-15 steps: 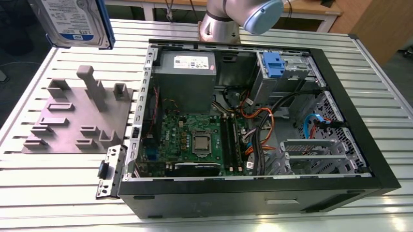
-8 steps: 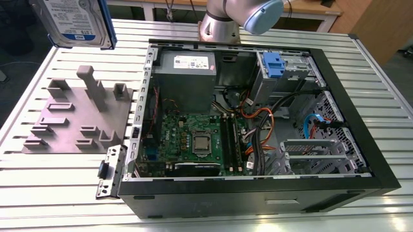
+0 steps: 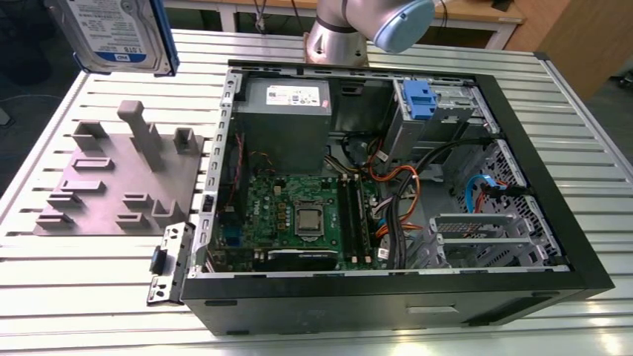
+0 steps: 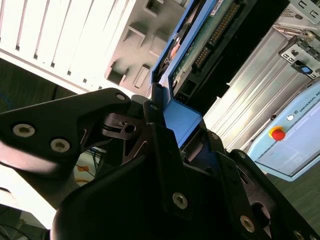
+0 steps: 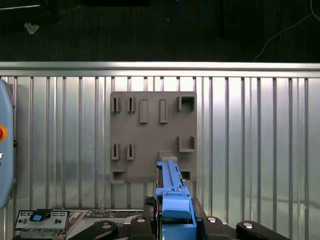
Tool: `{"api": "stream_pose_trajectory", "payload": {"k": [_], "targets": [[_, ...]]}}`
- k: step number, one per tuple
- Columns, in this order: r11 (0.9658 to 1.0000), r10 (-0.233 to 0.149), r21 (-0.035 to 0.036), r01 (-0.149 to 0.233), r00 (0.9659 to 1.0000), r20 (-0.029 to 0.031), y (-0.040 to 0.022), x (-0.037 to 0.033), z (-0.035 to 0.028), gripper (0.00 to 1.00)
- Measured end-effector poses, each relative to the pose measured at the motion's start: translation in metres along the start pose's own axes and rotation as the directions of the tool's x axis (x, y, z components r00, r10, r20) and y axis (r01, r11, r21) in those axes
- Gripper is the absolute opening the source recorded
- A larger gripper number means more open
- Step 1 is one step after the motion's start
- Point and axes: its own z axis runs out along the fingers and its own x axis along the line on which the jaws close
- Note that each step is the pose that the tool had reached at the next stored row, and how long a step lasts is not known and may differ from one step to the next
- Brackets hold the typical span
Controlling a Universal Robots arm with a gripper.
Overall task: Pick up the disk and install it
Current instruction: 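Pick up the disk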
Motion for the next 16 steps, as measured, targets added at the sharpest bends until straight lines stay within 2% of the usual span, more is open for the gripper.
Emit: {"api": "stream_pose_trajectory", "payload": {"k": [5, 9, 16], "targets": [[1.0, 0.0, 0.0, 0.0, 1.0, 0.0, -0.0013, 0.0012, 0.0, 0.37], [1.0, 0.0, 0.0001, 0.0, 1.0, 0.0001, -0.0077, 0.0015, 0.0002, 0.37], [1.0, 0.0, 0.0001, 0.0, 1.0, 0.0001, -0.0097, 0.0052, 0.0001, 0.37]]}}
